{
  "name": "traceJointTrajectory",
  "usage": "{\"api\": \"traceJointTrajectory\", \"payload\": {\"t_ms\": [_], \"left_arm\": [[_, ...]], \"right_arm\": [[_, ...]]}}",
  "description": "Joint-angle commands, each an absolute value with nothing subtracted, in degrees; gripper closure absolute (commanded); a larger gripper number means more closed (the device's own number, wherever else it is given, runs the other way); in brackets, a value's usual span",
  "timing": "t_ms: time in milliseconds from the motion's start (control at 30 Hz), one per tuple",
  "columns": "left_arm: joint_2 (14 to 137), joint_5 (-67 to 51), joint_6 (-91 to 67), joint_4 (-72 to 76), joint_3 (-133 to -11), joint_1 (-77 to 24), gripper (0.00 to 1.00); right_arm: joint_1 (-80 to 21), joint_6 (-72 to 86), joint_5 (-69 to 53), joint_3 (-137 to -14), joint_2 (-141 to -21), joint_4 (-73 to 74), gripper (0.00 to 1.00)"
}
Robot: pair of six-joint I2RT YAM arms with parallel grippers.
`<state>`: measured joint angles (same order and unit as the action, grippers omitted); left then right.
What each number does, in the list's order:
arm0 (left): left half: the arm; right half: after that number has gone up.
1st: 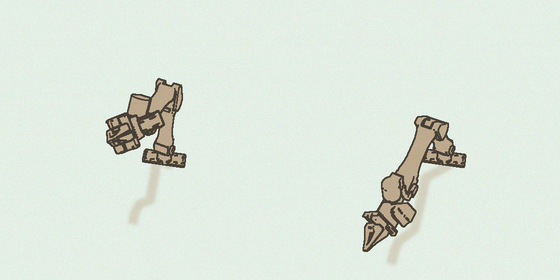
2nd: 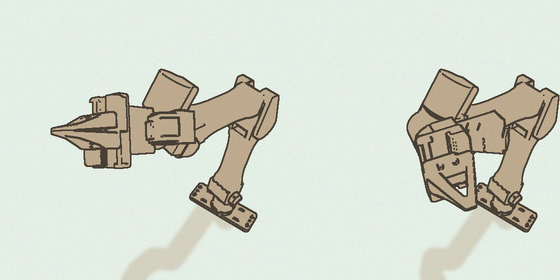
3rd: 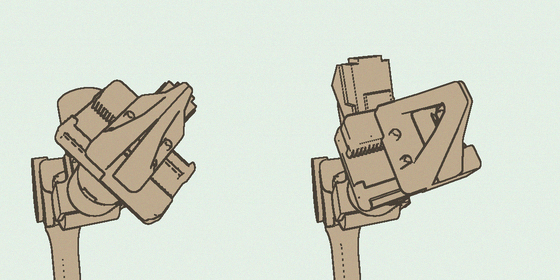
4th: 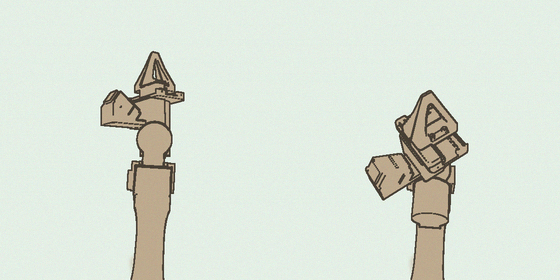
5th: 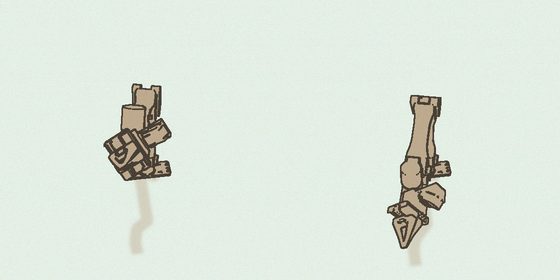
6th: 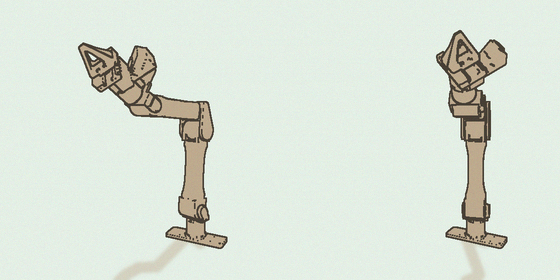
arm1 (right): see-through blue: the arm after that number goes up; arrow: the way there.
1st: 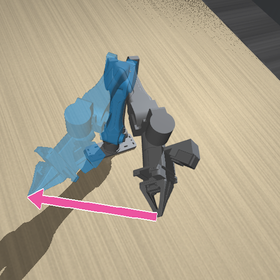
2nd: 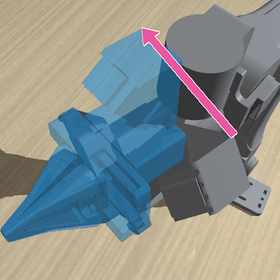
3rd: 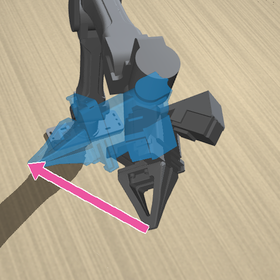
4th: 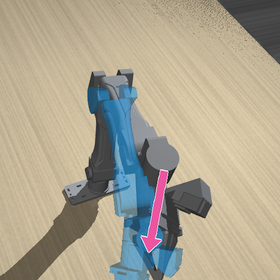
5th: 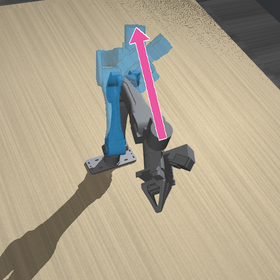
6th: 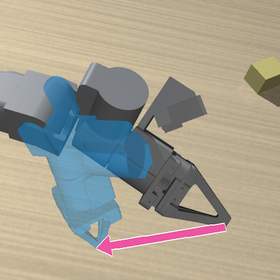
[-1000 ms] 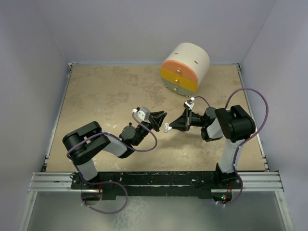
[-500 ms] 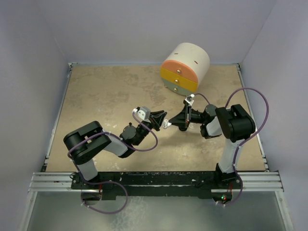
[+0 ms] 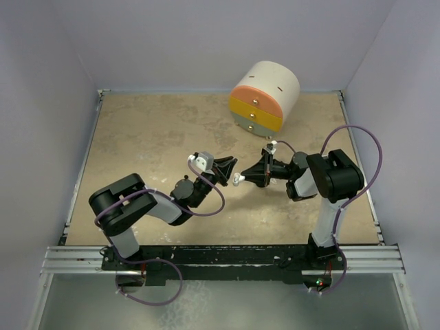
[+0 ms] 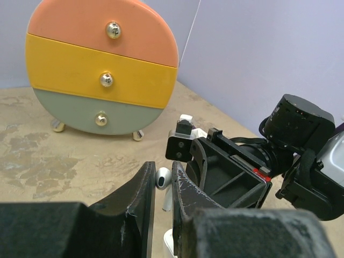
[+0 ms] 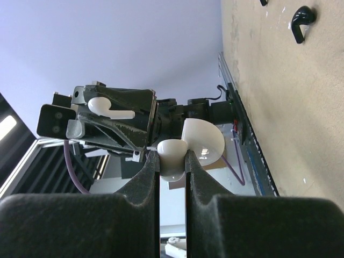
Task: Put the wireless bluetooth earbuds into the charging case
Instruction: Adjust the earbud at the center of the board.
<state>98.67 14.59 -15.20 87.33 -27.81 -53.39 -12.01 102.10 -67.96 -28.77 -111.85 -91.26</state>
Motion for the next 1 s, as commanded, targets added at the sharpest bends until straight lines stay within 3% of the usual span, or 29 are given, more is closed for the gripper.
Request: {"api": "traceJointTrajectory", "payload": {"t_ms": [0, 967], "left_arm": [[96.1, 14.3, -14.4, 98.7, -27.0, -53.5, 1.00], [95.9, 13.7, -12.7, 98.7, -30.0, -52.6, 1.00]], "right_arm": [[-12.5, 104.1, -67.5, -28.3, -110.7, -136.8, 1.00], [-12.9, 110.3, -66.3, -34.4, -108.2, -136.8, 1.00]]}}
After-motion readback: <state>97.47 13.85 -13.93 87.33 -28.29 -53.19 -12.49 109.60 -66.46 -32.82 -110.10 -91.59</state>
